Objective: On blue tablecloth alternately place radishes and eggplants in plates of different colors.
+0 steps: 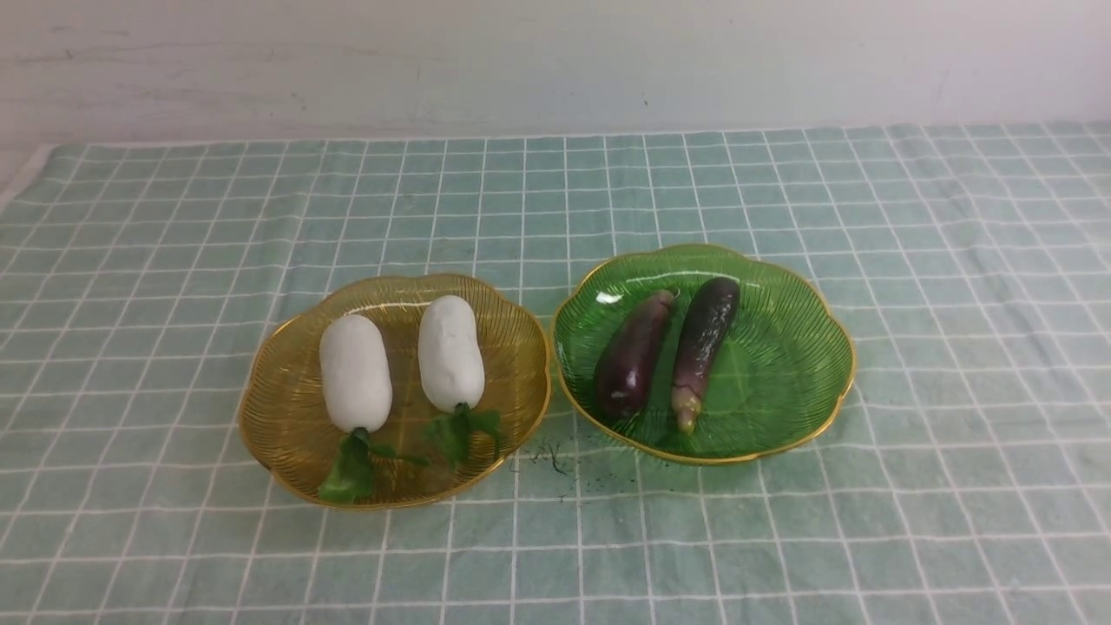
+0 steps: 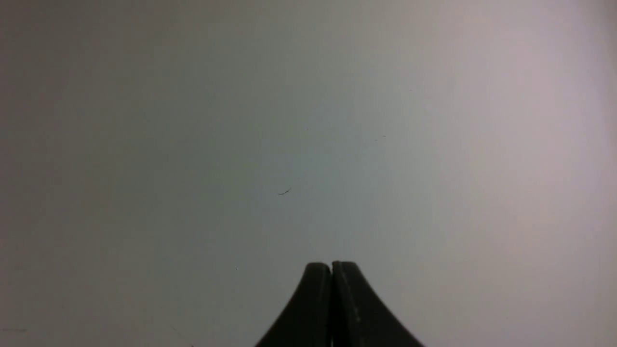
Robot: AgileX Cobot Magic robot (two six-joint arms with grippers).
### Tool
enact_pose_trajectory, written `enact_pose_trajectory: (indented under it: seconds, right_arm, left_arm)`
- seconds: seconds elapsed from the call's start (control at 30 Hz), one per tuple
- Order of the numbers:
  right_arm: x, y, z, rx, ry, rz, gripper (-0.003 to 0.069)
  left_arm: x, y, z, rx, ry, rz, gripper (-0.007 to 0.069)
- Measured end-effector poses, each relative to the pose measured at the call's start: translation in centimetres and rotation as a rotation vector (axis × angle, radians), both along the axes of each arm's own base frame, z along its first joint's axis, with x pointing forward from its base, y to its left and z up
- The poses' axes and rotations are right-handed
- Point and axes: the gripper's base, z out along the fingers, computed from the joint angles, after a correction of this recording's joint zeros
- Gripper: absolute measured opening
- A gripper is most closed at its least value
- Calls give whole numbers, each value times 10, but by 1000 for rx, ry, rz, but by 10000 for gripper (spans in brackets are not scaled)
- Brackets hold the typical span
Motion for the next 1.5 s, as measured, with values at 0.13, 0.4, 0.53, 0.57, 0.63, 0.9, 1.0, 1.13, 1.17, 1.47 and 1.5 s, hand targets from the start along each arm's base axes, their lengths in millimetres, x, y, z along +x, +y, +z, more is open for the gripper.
enact_pose_trajectory:
  seconds: [0.13,0.4,0.53,0.57,0.63,0.9,1.0,1.13,1.17,1.47,1.5]
  right_arm:
    - [0,0,0,0,0,0,-15]
    - [-4,1,-13,-96,119,-24,-15]
    - [-7,1,-40,-199,292,-67,-15]
    - [-7,1,-50,-229,339,-78,-15]
    - [-10,1,-87,-281,481,-98,-15]
    - [-9,1,-142,-238,697,-69,-15]
    - [-9,1,-142,-222,702,-66,-15]
    - [-9,1,-142,-183,705,-61,-15]
    - [-9,1,-142,-180,705,-61,-15]
    - [-9,-2,-143,-109,718,-92,-15]
    - [-9,-3,-143,-99,719,-97,-15]
  left_arm:
    - [0,0,0,0,0,0,-8]
    - [0,0,0,0,0,0,-8]
    - [0,0,0,0,0,0,-8]
    - [0,0,0,0,0,0,-8]
    - [0,0,0,0,0,0,-8]
    - [0,0,0,0,-1,0,-8]
    - [0,0,0,0,-1,0,-8]
    - [0,0,0,0,-1,0,-8]
    - [0,0,0,0,-1,0,-8]
    - [0,0,0,0,-1,0,-8]
    - [0,0,0,0,-1,0,-8]
